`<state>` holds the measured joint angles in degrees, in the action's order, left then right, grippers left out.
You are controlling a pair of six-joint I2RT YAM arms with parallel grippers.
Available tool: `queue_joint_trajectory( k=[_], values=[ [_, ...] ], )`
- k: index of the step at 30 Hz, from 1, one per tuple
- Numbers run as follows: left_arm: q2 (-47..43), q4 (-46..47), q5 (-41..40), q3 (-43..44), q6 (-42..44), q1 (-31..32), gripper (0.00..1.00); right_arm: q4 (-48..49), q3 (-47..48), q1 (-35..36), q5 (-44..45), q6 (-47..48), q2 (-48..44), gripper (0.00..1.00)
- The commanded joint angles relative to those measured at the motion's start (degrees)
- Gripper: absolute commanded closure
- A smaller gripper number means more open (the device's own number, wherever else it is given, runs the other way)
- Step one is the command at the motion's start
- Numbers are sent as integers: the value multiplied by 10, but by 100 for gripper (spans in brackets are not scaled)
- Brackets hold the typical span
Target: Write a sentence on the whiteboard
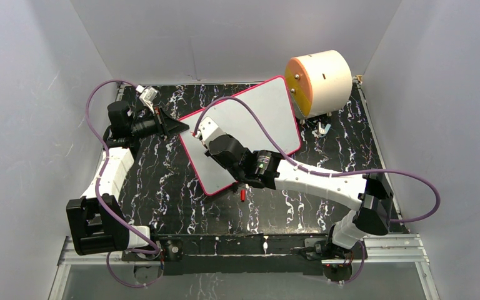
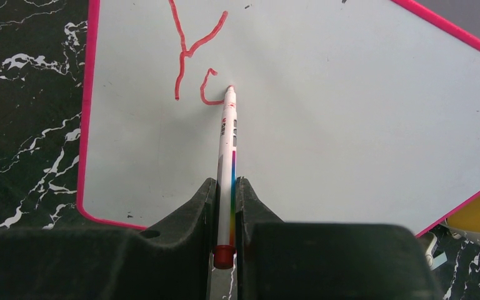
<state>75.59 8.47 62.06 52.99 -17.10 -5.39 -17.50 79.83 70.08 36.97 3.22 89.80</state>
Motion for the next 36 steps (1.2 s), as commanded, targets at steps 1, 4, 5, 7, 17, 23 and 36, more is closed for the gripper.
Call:
queue_joint_trajectory(
  k=[1,4,5,7,17,23,36],
  values=[
    [6,-32,-26,5,18,5,100,45,14,-4,13,3,8,100],
    [7,-32,-27,5,18,4,100,48,15,-4,9,5,11,100],
    [7,-32,-26,6,18,5,100,50,16,-4,8,5,11,100],
    [7,-32,-26,5,18,5,100,51,18,-4,5,6,13,100],
    [6,-32,-27,5,18,5,100,58,22,-4,-13,8,15,100],
    [6,-32,-27,6,18,5,100,59,23,-4,-20,9,17,100],
    [6,-32,-27,6,18,5,100,54,26,-4,-37,14,15,100]
  ],
)
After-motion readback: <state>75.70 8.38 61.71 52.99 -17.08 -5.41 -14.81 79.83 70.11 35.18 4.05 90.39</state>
